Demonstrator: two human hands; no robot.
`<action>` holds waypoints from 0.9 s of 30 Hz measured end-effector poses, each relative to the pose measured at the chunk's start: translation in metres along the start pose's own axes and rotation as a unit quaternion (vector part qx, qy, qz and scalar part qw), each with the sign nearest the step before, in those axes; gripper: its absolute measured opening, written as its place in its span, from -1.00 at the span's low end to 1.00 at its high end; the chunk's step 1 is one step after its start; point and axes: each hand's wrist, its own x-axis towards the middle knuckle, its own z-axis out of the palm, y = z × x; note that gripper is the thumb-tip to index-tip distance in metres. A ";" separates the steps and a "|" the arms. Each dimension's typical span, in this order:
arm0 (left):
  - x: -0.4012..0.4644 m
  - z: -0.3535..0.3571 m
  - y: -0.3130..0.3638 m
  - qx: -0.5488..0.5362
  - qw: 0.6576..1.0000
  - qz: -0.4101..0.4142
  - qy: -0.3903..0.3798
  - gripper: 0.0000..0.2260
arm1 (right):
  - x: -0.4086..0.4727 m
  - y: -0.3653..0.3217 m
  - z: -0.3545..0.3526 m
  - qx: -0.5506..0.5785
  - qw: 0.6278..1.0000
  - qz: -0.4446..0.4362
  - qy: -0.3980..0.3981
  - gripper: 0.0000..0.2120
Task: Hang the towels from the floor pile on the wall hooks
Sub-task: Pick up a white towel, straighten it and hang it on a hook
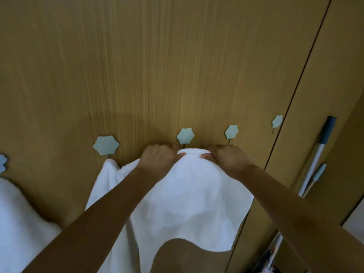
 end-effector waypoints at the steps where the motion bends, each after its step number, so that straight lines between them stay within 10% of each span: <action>1: 0.000 -0.002 0.001 -0.003 1.000 -0.007 -0.007 -0.58 | 0.003 0.001 0.003 0.012 1.000 0.000 -0.001 -0.54; 5: 0.000 -0.001 0.000 -0.019 0.996 -0.046 0.070 -0.56 | 0.019 0.009 0.016 0.060 0.997 -0.004 0.041 -0.27; 9: 0.005 0.009 0.001 0.016 0.983 -0.062 0.172 -0.75 | 0.030 0.014 0.016 0.035 0.997 0.023 0.059 -0.50; 16: 0.014 0.006 0.021 -0.042 0.983 -0.179 0.017 -0.70 | 0.037 0.024 0.021 0.110 0.992 0.041 0.046 -0.53; 27: 0.010 -0.010 0.039 -0.029 0.977 -0.205 0.044 -0.77 | 0.032 -0.006 0.026 0.108 0.989 0.012 0.098 -0.62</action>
